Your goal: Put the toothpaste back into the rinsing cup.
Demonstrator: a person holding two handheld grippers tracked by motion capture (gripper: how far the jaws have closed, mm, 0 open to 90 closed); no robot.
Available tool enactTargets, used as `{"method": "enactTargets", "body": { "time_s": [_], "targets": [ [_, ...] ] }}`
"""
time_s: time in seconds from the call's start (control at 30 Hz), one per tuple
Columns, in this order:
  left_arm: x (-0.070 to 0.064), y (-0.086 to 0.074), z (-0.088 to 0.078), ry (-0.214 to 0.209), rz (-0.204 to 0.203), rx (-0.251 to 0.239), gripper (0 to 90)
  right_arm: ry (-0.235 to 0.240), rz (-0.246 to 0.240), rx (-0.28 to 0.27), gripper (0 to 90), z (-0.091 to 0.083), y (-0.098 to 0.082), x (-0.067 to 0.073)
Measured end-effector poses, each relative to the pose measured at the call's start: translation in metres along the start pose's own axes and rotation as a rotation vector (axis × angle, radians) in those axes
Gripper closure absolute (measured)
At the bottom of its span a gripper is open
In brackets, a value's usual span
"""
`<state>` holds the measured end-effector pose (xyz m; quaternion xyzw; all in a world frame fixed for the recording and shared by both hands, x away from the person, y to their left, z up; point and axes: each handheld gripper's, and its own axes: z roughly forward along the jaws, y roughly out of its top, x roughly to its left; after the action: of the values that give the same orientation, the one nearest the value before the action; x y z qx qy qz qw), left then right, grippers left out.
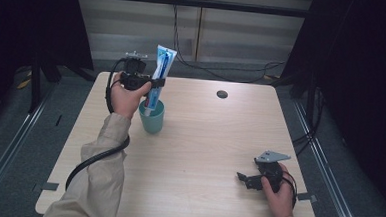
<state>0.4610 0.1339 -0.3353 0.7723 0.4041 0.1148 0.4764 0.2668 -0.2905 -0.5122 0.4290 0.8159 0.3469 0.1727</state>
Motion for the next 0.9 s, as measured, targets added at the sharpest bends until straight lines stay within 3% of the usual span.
{"method": "enactTargets", "body": {
  "time_s": [0.5,0.9],
  "targets": [
    [0.011,-0.001,0.012,0.017,0.000,-0.002,70.6,0.000,-0.001,-0.001,8.4,0.000,0.000,0.000],
    [0.018,-0.011,0.028,0.031,0.002,0.002,70.5,0.000,-0.002,-0.001,8.4,0.000,0.000,0.000]
  ]
}}
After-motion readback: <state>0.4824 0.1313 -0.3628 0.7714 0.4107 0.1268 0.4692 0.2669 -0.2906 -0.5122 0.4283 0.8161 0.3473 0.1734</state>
